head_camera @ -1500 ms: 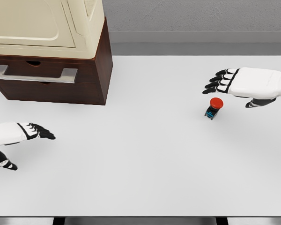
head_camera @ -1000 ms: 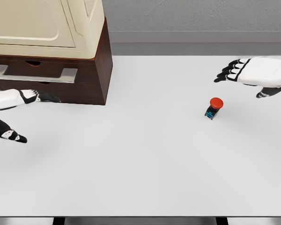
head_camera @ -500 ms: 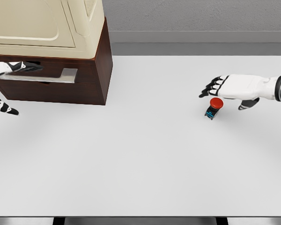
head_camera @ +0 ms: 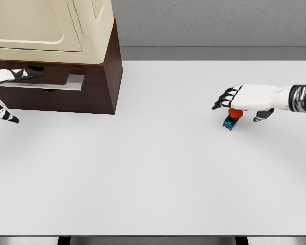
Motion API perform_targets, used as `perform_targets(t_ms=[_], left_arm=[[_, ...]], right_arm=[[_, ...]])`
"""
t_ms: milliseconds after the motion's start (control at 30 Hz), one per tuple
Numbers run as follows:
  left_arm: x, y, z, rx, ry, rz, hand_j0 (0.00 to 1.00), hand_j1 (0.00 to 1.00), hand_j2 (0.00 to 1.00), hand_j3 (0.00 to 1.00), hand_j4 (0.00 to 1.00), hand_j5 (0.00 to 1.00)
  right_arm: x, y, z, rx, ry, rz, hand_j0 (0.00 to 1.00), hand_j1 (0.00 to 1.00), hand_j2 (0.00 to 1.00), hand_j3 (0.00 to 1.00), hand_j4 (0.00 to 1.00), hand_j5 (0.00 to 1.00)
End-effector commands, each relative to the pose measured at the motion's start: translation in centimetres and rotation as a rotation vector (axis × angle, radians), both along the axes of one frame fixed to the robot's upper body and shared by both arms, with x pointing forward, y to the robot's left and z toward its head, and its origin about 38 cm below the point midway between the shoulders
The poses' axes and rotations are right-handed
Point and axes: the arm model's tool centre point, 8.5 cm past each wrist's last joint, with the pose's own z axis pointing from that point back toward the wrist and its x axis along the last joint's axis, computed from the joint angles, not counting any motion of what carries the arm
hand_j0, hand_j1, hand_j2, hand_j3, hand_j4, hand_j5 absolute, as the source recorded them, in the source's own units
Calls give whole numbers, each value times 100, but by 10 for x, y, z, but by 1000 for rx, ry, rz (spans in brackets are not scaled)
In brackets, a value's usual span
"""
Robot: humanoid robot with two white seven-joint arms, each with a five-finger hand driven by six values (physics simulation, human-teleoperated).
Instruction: Open the cabinet drawer with left arm, and place a switch into the drawer with right arm
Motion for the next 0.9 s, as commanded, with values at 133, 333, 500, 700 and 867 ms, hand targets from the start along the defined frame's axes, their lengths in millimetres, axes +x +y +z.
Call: perform_targets(t_ms=[133,333,500,700,867], left_arm=[[1,-1,-13,23,23,2,100,100,100,100,100,100],[-1,-5,-17,32,31,-17,100,100,100,100,100,100],[-5,-8,-17,38,18,-63,100,100,100,100,100,100],[-12,-14,-14,47,-2,-127,100,100,100,100,100,100],[-23,-12,-13,77,5,-177,100,100,100,100,100,100]], right_arm=[[4,-6,-5,-8,15,-25,100,100,100,100,100,100],[7,-8,-11,-4,30,-41,100,100,100,100,100,100],[7,-8,-11,-3,29,-40,100,100,100,100,100,100],[6,-8,-12,-9,31,-39,100,100,100,100,100,100],[7,-7,-12,-8,31,-38,100,100,100,100,100,100]])
